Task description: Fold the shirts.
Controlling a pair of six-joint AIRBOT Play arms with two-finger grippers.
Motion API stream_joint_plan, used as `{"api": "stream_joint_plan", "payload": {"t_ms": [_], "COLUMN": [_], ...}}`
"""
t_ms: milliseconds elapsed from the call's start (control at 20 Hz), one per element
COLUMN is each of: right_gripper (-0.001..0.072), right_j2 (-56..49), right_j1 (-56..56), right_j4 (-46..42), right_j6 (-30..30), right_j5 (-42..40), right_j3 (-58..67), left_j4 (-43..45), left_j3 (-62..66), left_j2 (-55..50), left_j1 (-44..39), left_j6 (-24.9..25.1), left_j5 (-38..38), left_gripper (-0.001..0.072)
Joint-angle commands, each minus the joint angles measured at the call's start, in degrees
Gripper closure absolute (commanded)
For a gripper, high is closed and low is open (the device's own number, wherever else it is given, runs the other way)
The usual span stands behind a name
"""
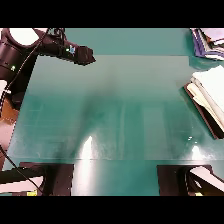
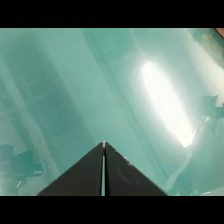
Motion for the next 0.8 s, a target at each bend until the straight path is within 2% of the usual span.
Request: {"api": "stream_joint_plan", "payload": {"t_ms": [0, 250, 300, 450, 500, 550, 750], "right_gripper": [0.0188, 0.0192, 0.0217, 0.0465, 0.0601, 0.0694, 0.0694], "right_j2": [0.2, 0.2, 0.2, 0.2, 0.2, 0.2, 0.2], "right_j1": [7.8, 29.9, 33.6, 42.4, 44.5, 45.9, 47.4], "right_j4": [10.9, 11.9, 11.9, 11.9, 11.9, 11.6, 11.5], "right_j6": [0.0, 0.0, 0.0, 0.0, 0.0, 0.0, 0.0], "right_j5": [-0.7, -5.1, -6.4, -10.5, -11.4, -11.6, -11.6], "right_j3": [-0.8, -0.8, -0.8, -0.8, -0.8, -0.8, -0.8], "left_j4": [0.0, 0.0, 0.0, 0.0, 0.0, 0.0, 0.0], "left_j3": [0.0, 0.0, 0.0, 0.0, 0.0, 0.0, 0.0], "left_j2": [0.0, 0.0, 0.0, 0.0, 0.0, 0.0, 0.0], "left_j1": [0.0, 0.0, 0.0, 0.0, 0.0, 0.0, 0.0], "left_j6": [-0.1, -0.1, -0.1, -0.1, -0.1, -0.1, -0.1], "left_j5": [-0.2, 1.8, 2.4, 4.2, 4.6, 5.0, 5.6], "left_gripper": [0.0678, 0.0678, 0.0677, 0.0677, 0.0677, 0.0678, 0.0677]}}
